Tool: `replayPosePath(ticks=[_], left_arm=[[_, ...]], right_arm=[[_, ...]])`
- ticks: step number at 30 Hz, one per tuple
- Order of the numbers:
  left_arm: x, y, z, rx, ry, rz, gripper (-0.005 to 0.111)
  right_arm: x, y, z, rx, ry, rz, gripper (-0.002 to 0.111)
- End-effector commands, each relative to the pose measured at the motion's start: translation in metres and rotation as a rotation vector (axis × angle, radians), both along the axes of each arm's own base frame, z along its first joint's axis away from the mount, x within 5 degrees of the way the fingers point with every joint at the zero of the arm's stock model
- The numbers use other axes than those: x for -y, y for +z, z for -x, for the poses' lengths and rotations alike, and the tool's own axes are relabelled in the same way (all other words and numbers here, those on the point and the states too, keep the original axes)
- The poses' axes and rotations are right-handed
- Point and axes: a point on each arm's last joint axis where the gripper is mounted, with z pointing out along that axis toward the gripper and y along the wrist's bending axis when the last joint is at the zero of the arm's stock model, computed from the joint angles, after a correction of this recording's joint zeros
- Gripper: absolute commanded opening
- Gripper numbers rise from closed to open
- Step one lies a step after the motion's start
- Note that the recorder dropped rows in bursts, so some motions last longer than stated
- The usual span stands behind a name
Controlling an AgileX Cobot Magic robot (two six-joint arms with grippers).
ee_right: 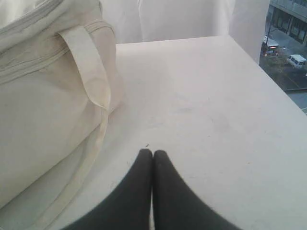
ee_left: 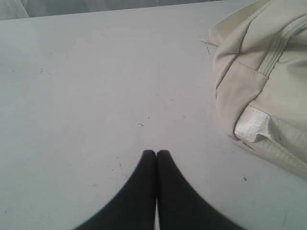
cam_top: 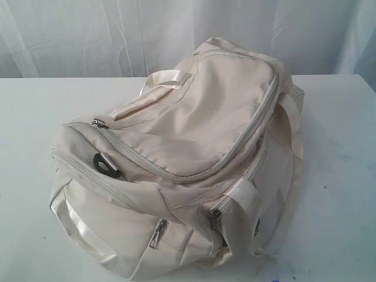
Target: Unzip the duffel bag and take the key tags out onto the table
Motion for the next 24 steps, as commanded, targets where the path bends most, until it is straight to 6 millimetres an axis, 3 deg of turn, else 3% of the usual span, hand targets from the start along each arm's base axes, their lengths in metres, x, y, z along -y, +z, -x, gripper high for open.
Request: replayPosePath(ticks=[1,15,24], left_arm=[[0.0,-0.001,0.0,0.002,0.001,0.005,0.0],[0.0,-0.001,0.0,0.005,-0.003,-0.009,0.0],[-0.003,0.014,-0.004,0.174,0.02,-0.04,0.0]], right_arm=[[0.0,0.001,0.0,0.019,0.001,-0.001,0.0],[0.0,0.001,0.0,0.019,0.001,-0.001,0.0],[0.0,0.001,0.0,0.019,0.001,-0.001,0.0]])
